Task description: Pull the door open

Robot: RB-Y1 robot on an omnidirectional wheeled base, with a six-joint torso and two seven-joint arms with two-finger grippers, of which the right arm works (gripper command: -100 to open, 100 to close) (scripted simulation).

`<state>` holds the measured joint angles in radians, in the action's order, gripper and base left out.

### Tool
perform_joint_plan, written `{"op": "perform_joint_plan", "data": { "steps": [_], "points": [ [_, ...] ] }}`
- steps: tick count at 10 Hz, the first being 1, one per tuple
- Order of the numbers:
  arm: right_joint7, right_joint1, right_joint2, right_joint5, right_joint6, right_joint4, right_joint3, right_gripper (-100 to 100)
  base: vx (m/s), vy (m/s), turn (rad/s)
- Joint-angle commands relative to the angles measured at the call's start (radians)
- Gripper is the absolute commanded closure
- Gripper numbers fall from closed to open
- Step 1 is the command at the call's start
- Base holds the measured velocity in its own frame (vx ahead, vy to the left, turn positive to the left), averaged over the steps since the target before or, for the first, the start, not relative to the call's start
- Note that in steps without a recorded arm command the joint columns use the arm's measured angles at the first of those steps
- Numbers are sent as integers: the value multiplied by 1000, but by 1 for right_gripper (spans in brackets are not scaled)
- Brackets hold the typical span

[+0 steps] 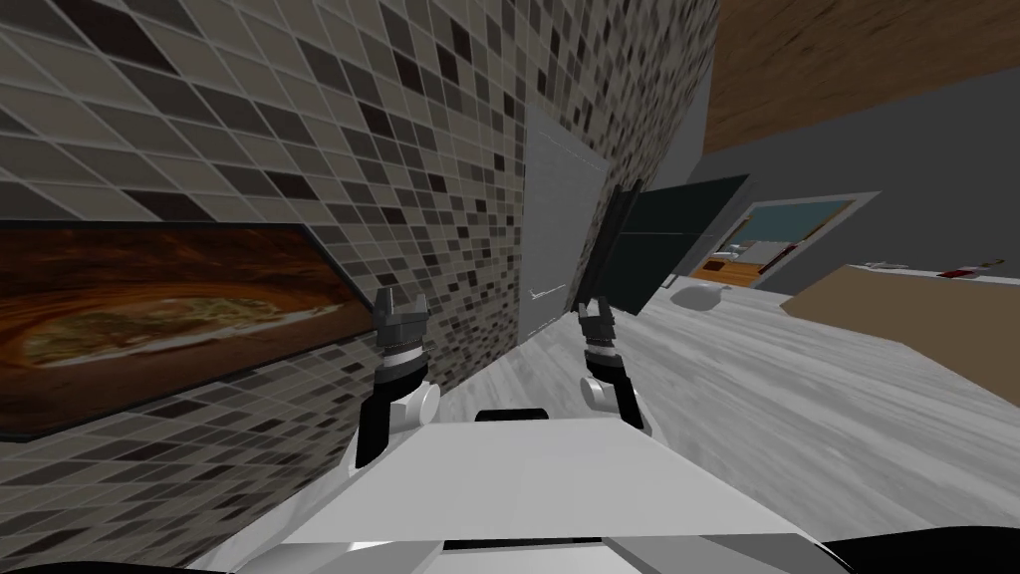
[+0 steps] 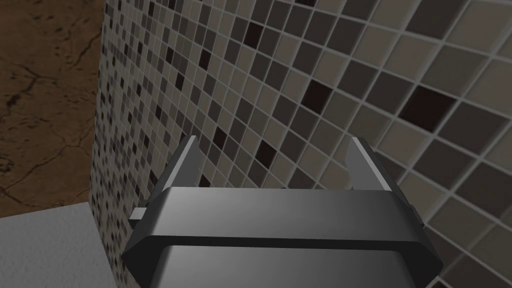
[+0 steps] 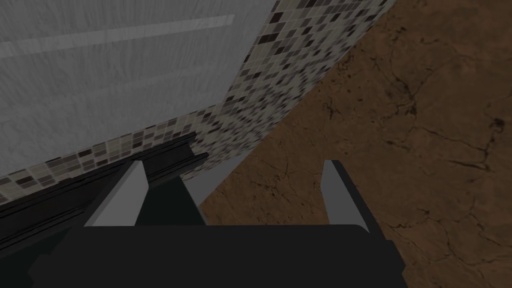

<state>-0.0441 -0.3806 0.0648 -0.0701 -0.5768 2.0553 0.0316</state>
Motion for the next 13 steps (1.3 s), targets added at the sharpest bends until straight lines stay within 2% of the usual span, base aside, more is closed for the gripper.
{"op": "perform_joint_plan", "data": {
  "steps": [1,3,4,5,6,8,9,10,11,12,13],
  "points": [
    [-3,15,5,0,-9,-46,1,-100,36,-49,75],
    [-7,43,13,0,-23,-110,2,-100,70,-77,174],
    [-7,43,13,0,-23,-124,2,-100,36,-76,65],
    [-10,58,17,0,-30,-157,3,-100,19,-63,103],
    [-10,58,17,0,-30,-164,3,-100,27,-50,56],
    [-15,88,25,0,-46,-229,4,-100,55,-79,148],
    [-15,88,25,0,-46,-249,4,-100,42,-81,69],
    [-18,104,29,0,-54,-283,4,-100,40,-69,106],
    [-18,104,29,0,-54,-293,4,-100,29,-50,74],
    [-21,120,33,0,-62,-328,5,-100,34,-60,125],
    [-21,120,33,0,-62,-337,5,-100,35,-56,63]
  ]
}}
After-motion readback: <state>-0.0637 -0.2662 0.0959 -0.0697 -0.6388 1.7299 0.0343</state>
